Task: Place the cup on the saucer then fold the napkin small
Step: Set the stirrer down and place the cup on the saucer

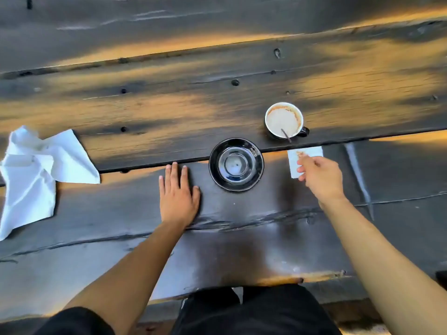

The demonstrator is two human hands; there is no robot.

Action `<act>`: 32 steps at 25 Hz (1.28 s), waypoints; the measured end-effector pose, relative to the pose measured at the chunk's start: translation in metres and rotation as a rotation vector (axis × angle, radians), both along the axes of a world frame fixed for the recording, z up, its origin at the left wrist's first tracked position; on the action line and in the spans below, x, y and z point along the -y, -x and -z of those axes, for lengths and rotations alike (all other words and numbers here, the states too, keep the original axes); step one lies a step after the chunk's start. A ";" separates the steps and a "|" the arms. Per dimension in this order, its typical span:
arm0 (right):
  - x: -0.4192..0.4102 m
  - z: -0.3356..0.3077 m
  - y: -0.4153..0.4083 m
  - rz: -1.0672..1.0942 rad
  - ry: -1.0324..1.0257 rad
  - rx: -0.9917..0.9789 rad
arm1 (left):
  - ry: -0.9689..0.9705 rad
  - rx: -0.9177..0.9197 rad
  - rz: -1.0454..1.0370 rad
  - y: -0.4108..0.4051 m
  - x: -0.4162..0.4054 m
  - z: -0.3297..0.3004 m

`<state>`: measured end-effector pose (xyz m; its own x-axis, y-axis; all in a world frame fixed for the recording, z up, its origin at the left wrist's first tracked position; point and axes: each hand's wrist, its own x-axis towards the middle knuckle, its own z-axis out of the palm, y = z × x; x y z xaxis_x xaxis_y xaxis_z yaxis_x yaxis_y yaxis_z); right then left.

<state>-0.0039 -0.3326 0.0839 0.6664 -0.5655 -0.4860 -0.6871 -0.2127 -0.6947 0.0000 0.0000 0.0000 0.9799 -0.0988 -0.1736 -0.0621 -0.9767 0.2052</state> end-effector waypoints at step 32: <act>0.022 0.009 0.015 -0.118 0.142 -0.022 | -0.032 0.058 -0.056 -0.008 -0.001 0.037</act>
